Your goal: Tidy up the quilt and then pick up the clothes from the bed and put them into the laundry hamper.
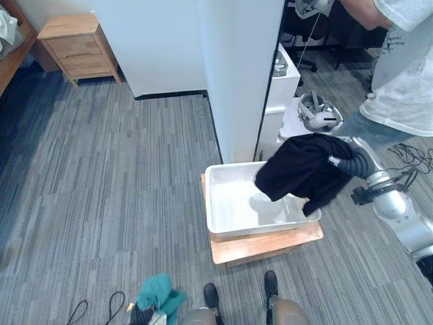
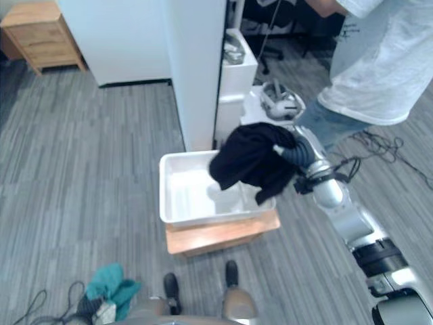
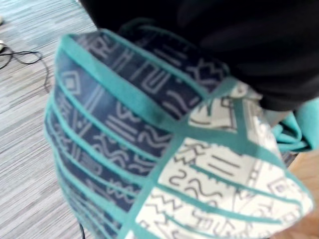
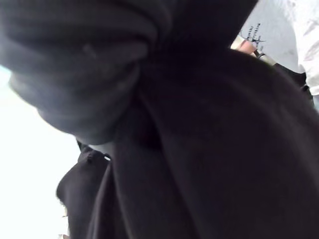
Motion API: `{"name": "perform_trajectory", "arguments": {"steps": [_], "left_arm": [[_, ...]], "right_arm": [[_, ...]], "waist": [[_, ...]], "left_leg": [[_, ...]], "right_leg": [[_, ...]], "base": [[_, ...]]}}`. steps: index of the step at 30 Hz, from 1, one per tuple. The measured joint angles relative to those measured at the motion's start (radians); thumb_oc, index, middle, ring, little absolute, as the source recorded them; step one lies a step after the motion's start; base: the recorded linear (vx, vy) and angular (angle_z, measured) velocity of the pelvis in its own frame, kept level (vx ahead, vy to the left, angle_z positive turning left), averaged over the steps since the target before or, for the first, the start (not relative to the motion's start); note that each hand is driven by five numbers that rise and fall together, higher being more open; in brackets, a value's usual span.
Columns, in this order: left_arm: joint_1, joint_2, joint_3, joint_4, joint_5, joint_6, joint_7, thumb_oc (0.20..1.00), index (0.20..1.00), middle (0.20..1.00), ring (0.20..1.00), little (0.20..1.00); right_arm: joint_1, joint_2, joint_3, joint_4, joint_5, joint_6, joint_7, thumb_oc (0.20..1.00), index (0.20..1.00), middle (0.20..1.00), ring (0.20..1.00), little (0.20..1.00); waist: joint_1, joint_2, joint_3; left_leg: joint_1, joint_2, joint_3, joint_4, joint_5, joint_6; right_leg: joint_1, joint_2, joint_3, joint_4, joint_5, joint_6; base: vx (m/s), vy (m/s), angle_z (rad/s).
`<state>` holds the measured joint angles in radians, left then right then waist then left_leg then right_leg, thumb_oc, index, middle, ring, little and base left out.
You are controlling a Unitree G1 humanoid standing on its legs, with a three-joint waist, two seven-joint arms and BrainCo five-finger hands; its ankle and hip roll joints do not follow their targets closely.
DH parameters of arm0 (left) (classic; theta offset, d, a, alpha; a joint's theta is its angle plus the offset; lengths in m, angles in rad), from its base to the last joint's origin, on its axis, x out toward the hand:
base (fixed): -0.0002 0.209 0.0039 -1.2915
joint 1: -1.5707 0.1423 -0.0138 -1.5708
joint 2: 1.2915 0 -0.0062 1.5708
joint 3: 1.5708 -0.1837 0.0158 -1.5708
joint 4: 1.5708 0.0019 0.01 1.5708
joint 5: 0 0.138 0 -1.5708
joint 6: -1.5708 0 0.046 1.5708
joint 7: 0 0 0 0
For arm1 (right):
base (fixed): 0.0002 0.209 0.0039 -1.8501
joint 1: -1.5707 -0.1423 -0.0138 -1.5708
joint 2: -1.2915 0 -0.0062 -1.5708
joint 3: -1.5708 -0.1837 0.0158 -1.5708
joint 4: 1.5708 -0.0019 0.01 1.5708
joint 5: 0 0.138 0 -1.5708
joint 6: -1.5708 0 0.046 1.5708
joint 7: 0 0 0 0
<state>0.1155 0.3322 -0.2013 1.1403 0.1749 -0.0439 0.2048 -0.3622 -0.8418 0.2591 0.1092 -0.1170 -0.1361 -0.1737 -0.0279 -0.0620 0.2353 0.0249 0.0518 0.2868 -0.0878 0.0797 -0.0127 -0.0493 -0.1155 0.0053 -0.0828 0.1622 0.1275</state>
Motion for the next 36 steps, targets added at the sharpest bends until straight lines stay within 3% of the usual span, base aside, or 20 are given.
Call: {"name": "perform_trajectory", "arguments": {"steps": [4, 5, 6, 11, 15, 17, 20, 21, 22, 23, 25, 26, 28, 29, 31, 32, 34, 36], "left_arm": [[0.033, -0.027, 0.004, -0.036, -0.021, -0.006, 0.000, 0.200, 0.200, 0.200, 0.200, 0.200], [0.031, -0.028, 0.004, -0.055, -0.036, -0.015, 0.000, 0.200, 0.200, 0.200, 0.200, 0.200], [0.028, -0.027, 0.004, -0.104, -0.062, -0.025, 0.001, 0.200, 0.200, 0.200, 0.200, 0.200], [0.029, -0.012, 0.015, -0.326, -0.137, -0.078, 0.021, 0.200, 0.200, 0.200, 0.200, 0.200], [0.043, 0.062, 0.089, -0.537, -0.173, -0.108, 0.038, 0.200, 0.200, 0.200, 0.200, 0.200], [0.071, 0.149, 0.148, -0.740, -0.170, -0.122, 0.035, 0.200, 0.200, 0.200, 0.200, 0.200], [0.094, 0.255, 0.230, -0.878, -0.158, -0.155, 0.035, 0.200, 0.200, 0.200, 0.200, 0.200], [0.101, 0.307, 0.282, -0.956, -0.153, -0.163, 0.031, 0.200, 0.200, 0.200, 0.200, 0.200], [0.101, 0.321, 0.320, -0.984, -0.153, -0.184, 0.035, 0.200, 0.200, 0.200, 0.200, 0.200], [0.115, 0.394, 0.371, -1.098, -0.152, -0.190, 0.022, 0.200, 0.200, 0.200, 0.200, 0.200], [0.094, 0.391, 0.391, -1.142, -0.155, -0.209, 0.045, 0.200, 0.200, 0.200, 0.200, 0.200], [-0.072, 0.390, 0.316, -1.131, -0.155, -0.168, 0.072, 0.200, 0.200, 0.200, 0.200, 0.200], [-0.207, 0.414, 0.251, -1.203, -0.114, -0.177, 0.073, 0.200, 0.200, 0.200, 0.200, 0.200], [-0.238, 0.417, 0.234, -1.224, -0.109, -0.181, 0.074, 0.200, 0.200, 0.200, 0.200, 0.200], [-0.321, 0.370, 0.170, -1.231, -0.095, -0.189, 0.076, 0.200, 0.200, 0.200, 0.200, 0.200], [-0.351, 0.358, 0.150, -1.226, -0.095, -0.188, 0.082, 0.200, 0.200, 0.200, 0.200, 0.200], [-0.483, 0.349, 0.028, -1.142, -0.093, -0.185, 0.072, 0.200, 0.200, 0.200, 0.200, 0.200], [-0.608, 0.322, -0.070, -1.017, -0.089, -0.162, 0.080, 0.200, 0.200, 0.200, 0.200, 0.200]], "right_arm": [[-0.054, 0.003, 0.047, 0.097, 0.001, 0.008, 0.002, 0.200, 0.200, 0.200, 0.200, 0.200], [-0.057, 0.004, 0.057, 0.118, 0.001, 0.009, 0.002, 0.555, 0.555, 0.555, 0.555, 0.555], [-0.070, 0.023, 0.072, 0.176, 0.001, 0.009, 0.002, 1.000, 1.000, 1.000, 1.000, 1.000], [-0.120, 0.044, 0.175, 0.290, -0.003, 0.031, 0.014, 1.000, 1.000, 1.000, 1.000, 1.000], [-0.128, 0.045, 0.180, 0.285, -0.055, 0.029, 0.012, 1.000, 1.000, 1.000, 1.000, 1.000], [-0.038, -0.015, 0.085, 0.187, -0.129, 0.025, 0.002, 1.000, 1.000, 1.000, 1.000, 1.000], [0.068, -0.107, -0.032, 0.092, -0.202, 0.007, -0.001, 1.000, 1.000, 1.000, 1.000, 1.000], [0.178, -0.129, -0.153, 0.042, -0.238, -0.001, -0.005, 1.000, 1.000, 1.000, 1.000, 1.000], [0.219, -0.133, -0.188, 0.037, -0.242, 0.001, -0.014, 1.000, 1.000, 1.000, 1.000, 1.000], [0.382, -0.145, -0.319, 0.011, -0.278, -0.016, -0.026, 1.000, 1.000, 1.000, 1.000, 1.000], [0.446, -0.113, -0.346, 0.040, -0.288, -0.012, -0.030, 1.000, 1.000, 1.000, 1.000, 1.000], [0.461, -0.023, -0.369, 0.105, -0.318, -0.001, -0.052, 1.000, 1.000, 1.000, 1.000, 1.000], [0.494, 0.040, -0.260, 0.158, -0.366, 0.021, -0.046, 1.000, 1.000, 1.000, 1.000, 1.000], [0.523, 0.060, -0.245, 0.178, -0.388, 0.013, -0.043, 1.000, 1.000, 1.000, 1.000, 1.000], [0.595, 0.130, -0.210, 0.260, -0.395, 0.029, -0.045, 1.000, 1.000, 1.000, 1.000, 1.000], [0.591, 0.149, -0.199, 0.304, -0.395, 0.042, -0.044, 1.000, 1.000, 1.000, 1.000, 1.000], [0.587, 0.222, -0.163, 0.466, -0.381, 0.084, -0.033, 1.000, 1.000, 1.000, 1.000, 1.000], [0.558, 0.250, -0.117, 0.621, -0.329, 0.100, -0.041, 1.000, 1.000, 1.000, 1.000, 1.000]], "waist": [[0.011, 0.026, 0.004], [0.014, 0.034, 0.005], [0.024, 0.046, 0.010], [0.036, 0.102, 0.026], [0.055, 0.123, 0.027], [0.058, 0.121, 0.029], [0.055, 0.124, 0.030], [0.058, 0.124, 0.030], [0.044, 0.121, 0.029], [0.038, 0.120, 0.029], [0.013, 0.118, 0.026], [-0.002, 0.117, 0.024], [-0.023, 0.101, 0.016], [-0.051, 0.101, 0.016], [-0.148, 0.096, 0.000], [-0.156, 0.097, -0.008], [-0.213, 0.083, -0.015], [-0.247, 0.083, -0.019]], "left_leg": [[-0.015, 0.042, -0.030, 0.005, 0.012, -0.022], [-0.021, 0.044, -0.038, 0.005, 0.014, -0.024], [-0.028, 0.045, -0.050, 0.005, 0.016, -0.027], [-0.067, 0.039, -0.076, -0.001, 0.018, -0.036], [-0.074, 0.041, -0.077, 0.004, 0.026, -0.034], [-0.074, 0.042, -0.084, 0.005, 0.027, -0.035], [-0.054, 0.039, -0.087, 0.005, 0.026, -0.036], [-0.042, 0.038, -0.095, 0.005, 0.022, -0.038], [-0.033, 0.039, -0.096, 0.003, 0.018, -0.042], [-0.021, 0.039, -0.100, 0.001, 0.005, -0.046], [-0.012, 0.038, -0.082, 0.006, -0.004, -0.045], [-0.003, 0.050, -0.050, 0.006, -0.002, -0.046], [-0.008, 0.054, -0.002, -0.001, -0.007, -0.052], [-0.007, 0.051, 0.010, -0.001, -0.007, -0.051], [0.001, 0.040, 0.033, 0.005, -0.008, -0.051], [-0.002, 0.040, 0.037, -0.001, -0.009, -0.049], [-0.020, 0.042, 0.115, -0.001, -0.013, -0.049], [-0.049, 0.041, 0.137, -0.001, -0.012, -0.048]], "right_leg": [[0.001, 0.037, -0.042, 0.001, -0.008, -0.018], [0.001, 0.039, -0.050, 0.000, -0.010, -0.020], [-0.001, 0.040, -0.057, -0.005, -0.018, -0.031], [-0.025, 0.033, -0.079, -0.005, -0.020, -0.028], [-0.033, 0.034, -0.082, -0.005, -0.016, -0.034], [-0.028, 0.035, -0.091, -0.005, -0.015, -0.035], [-0.003, 0.031, -0.103, -0.003, -0.018, -0.035], [0.015, 0.031, -0.108, -0.005, -0.023, -0.042], [0.021, 0.030, -0.107, -0.005, -0.027, -0.042], [0.037, 0.031, -0.108, -0.005, -0.044, -0.042], [0.028, 0.030, -0.092, -0.005, -0.044, -0.042], [0.045, 0.030, -0.105, -0.004, -0.056, -0.050], [0.018, 0.032, -0.058, -0.002, -0.054, -0.048], [0.014, 0.030, -0.048, -0.004, -0.048, -0.040], [0.002, 0.029, -0.029, 0.001, -0.031, -0.031], [0.000, 0.021, -0.026, 0.001, -0.031, -0.031], [-0.057, 0.028, 0.039, 0.000, -0.011, -0.024], [-0.099, 0.030, 0.060, 0.000, 0.001, -0.021]], "base": [[0.02, -0.150, 0.14], [0.00, -0.147, 0.35], [0.01, -0.093, 0.21], [0.00, -0.076, 0.18], [0.06, -0.077, 0.02], [0.06, -0.074, 0.14], [0.07, -0.054, 0.08], [0.06, -0.036, 0.07], [0.13, -0.046, 0.12], [0.13, -0.012, 0.04], [0.12, -0.003, 0.04], [0.09, -0.025, 0.04], [0.05, -0.034, -0.49], [0.00, -0.040, -0.72], [-0.03, -0.013, -0.26], [-0.09, -0.004, -0.61], [-0.15, -0.029, -0.92], [-0.12, -0.037, -0.43]]}}
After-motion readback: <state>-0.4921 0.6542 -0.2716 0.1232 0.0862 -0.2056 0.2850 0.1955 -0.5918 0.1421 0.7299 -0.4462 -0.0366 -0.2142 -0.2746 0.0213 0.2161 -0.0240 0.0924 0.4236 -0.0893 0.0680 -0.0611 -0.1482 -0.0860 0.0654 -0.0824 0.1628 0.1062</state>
